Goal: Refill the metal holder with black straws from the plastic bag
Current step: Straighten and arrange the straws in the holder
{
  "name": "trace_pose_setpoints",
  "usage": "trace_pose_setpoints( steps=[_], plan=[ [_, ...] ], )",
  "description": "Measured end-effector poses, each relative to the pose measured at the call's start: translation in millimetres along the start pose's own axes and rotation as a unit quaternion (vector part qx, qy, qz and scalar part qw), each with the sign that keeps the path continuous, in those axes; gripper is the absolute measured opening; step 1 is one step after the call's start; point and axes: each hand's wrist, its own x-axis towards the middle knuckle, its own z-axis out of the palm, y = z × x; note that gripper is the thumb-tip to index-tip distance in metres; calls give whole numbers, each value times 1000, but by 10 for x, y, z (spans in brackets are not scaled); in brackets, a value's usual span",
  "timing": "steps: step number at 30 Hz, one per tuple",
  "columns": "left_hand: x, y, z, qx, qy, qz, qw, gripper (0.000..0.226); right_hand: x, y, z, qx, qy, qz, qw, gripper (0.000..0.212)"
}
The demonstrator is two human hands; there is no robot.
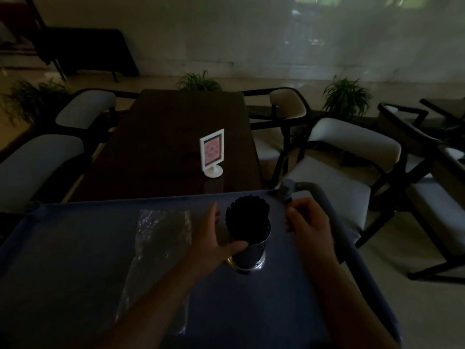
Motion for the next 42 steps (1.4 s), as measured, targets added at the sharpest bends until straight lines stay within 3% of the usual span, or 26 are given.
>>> trace_pose_setpoints(
  steps=[5,8,13,16,24,28,32,42],
  plan=[
    [56,-64,155,-52,-13,-35,998,113,160,284,42,-73,-152,58,984,58],
    [135,-50,194,-85,-3,-50,995,90,221,425,151,-104,-203,63,972,70],
    [223,0,185,-85,10,-37,996,64,316,483,313,-102,-218,42,970,53],
    [302,45,150,-78,-8,-38,996,66,361,487,336,-76,-245,52,965,45],
    [483,84,107,-48,-9,-26,998,59,467,578,256,-67,-326,72,940,75],
    [540,103,104,-49,-20,-13,999,43,477,612,298,-85,-282,50,954,67],
    [585,133,62,15,-23,27,999,31,494,617,372,-94,-237,50,966,40],
    [631,407,-72,145,-26,107,983,37,528,474,345,-68,-213,30,974,25]
  ],
)
